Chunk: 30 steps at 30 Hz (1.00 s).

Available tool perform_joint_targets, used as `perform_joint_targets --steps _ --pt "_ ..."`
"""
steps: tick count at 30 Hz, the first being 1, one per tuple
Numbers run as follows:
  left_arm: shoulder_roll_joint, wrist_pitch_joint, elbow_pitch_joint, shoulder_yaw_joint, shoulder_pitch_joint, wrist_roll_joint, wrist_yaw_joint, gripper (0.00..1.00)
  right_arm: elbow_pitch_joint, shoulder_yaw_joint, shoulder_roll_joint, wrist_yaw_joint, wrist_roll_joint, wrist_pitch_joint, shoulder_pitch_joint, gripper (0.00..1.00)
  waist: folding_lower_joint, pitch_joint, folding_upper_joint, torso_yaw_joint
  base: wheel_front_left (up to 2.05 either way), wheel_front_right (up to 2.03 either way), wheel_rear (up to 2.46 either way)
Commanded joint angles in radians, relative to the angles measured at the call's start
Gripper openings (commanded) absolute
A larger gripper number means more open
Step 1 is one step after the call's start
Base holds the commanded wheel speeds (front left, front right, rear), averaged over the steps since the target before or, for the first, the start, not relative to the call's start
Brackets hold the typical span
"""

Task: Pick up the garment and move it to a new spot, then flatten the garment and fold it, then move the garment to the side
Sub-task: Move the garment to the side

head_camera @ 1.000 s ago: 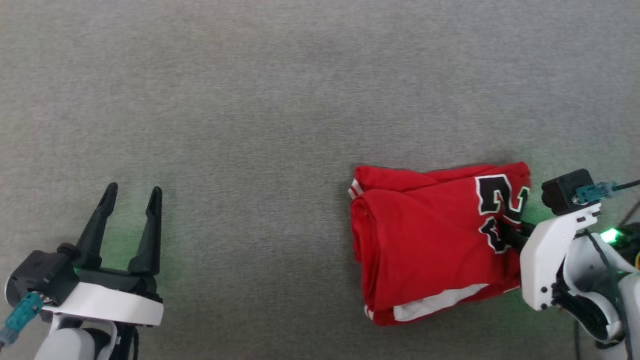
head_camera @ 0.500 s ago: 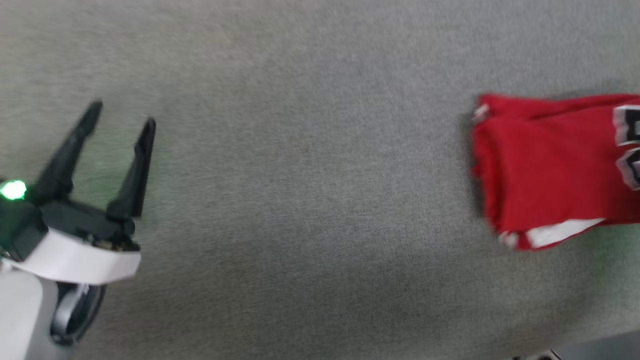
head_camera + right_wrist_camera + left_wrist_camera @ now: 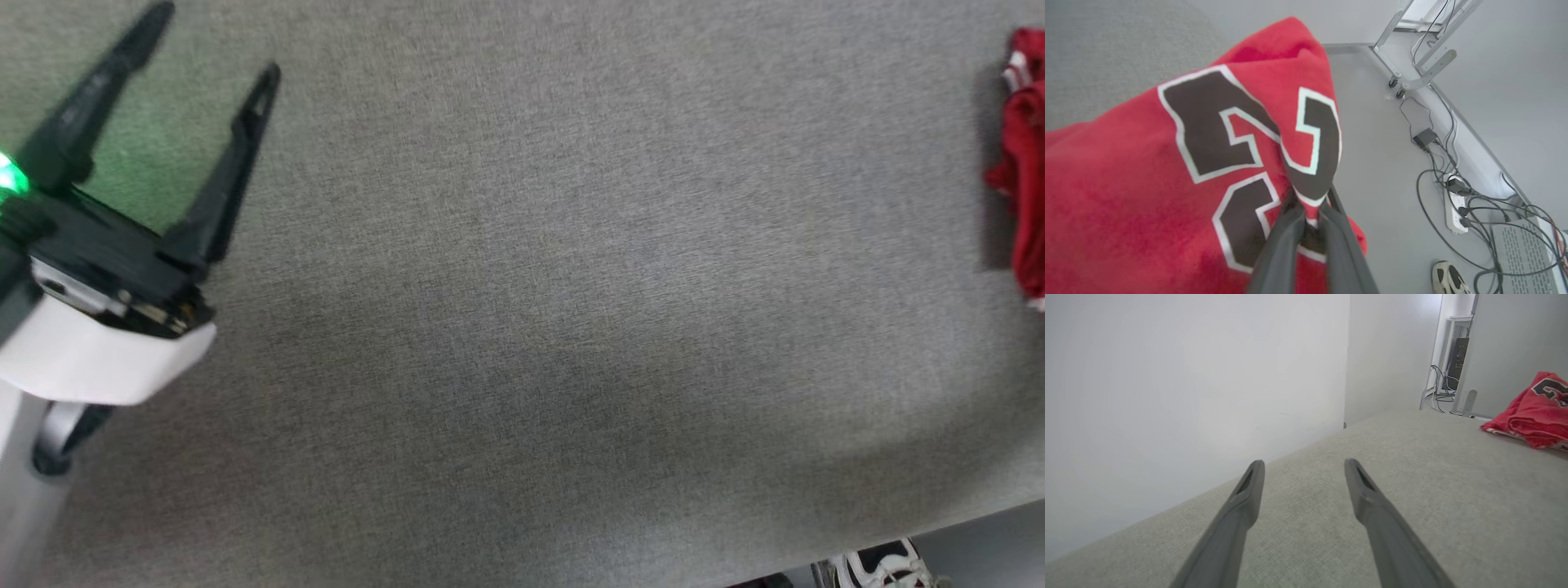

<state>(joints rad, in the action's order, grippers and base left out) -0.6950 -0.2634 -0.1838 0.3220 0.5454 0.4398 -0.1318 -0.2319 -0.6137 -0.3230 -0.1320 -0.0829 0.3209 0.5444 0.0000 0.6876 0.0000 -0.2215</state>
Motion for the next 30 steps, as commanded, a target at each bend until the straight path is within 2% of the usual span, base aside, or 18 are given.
perform_joint_targets --steps 1,7,10,11,12,13,20,25,30 --pt "-0.005 -0.001 -0.005 -0.001 0.016 0.006 0.003 1.00 -0.010 -0.003 0.008 0.003 0.015 -0.011 0.019 0.00 0.0000 0.019 0.0000 -0.003 0.00 0.00 0.00" --pt "-0.032 -0.001 -0.013 0.003 0.048 -0.003 0.003 1.00 -0.117 -0.041 0.047 0.003 0.124 -0.064 0.126 0.00 0.0000 0.039 0.0000 -0.003 0.00 0.00 0.00" --pt "-0.023 -0.001 -0.003 0.006 0.039 -0.009 0.003 1.00 -0.154 -0.040 0.049 0.003 0.168 -0.088 0.150 0.00 0.0000 0.027 0.0000 0.005 0.00 0.00 0.00" --pt "-0.016 -0.001 0.002 0.004 0.033 -0.009 0.003 1.00 -0.165 -0.035 0.050 0.003 0.178 -0.096 0.154 0.20 0.0000 0.020 0.0000 0.008 0.00 0.00 0.00" --pt "-0.009 -0.001 0.009 0.000 0.024 -0.011 0.003 1.00 -0.172 -0.030 0.049 0.003 0.186 -0.104 0.155 0.75 0.0000 0.009 0.0000 0.011 0.00 0.00 0.00" --pt "-0.003 -0.001 0.019 -0.004 0.016 -0.016 0.003 1.00 -0.176 -0.027 0.049 0.003 0.191 -0.112 0.154 1.00 0.0000 -0.003 0.0000 0.015 0.00 0.00 0.00" --pt "0.084 -0.001 0.102 -0.085 -0.093 -0.026 0.003 1.00 -0.131 0.084 0.032 0.003 0.201 -0.152 0.109 1.00 0.0000 -0.121 0.0000 0.039 0.00 0.00 0.00" --pt "0.161 -0.001 0.186 -0.138 -0.190 -0.027 0.003 1.00 -0.073 0.229 0.028 0.003 0.185 -0.189 0.045 1.00 0.0000 -0.220 0.0000 0.086 0.00 0.00 0.00" --pt "0.235 -0.001 0.275 -0.176 -0.276 -0.023 0.003 1.00 -0.041 0.352 0.065 0.003 0.164 -0.266 -0.047 1.00 0.0000 -0.312 0.0000 0.142 0.00 0.00 0.00"
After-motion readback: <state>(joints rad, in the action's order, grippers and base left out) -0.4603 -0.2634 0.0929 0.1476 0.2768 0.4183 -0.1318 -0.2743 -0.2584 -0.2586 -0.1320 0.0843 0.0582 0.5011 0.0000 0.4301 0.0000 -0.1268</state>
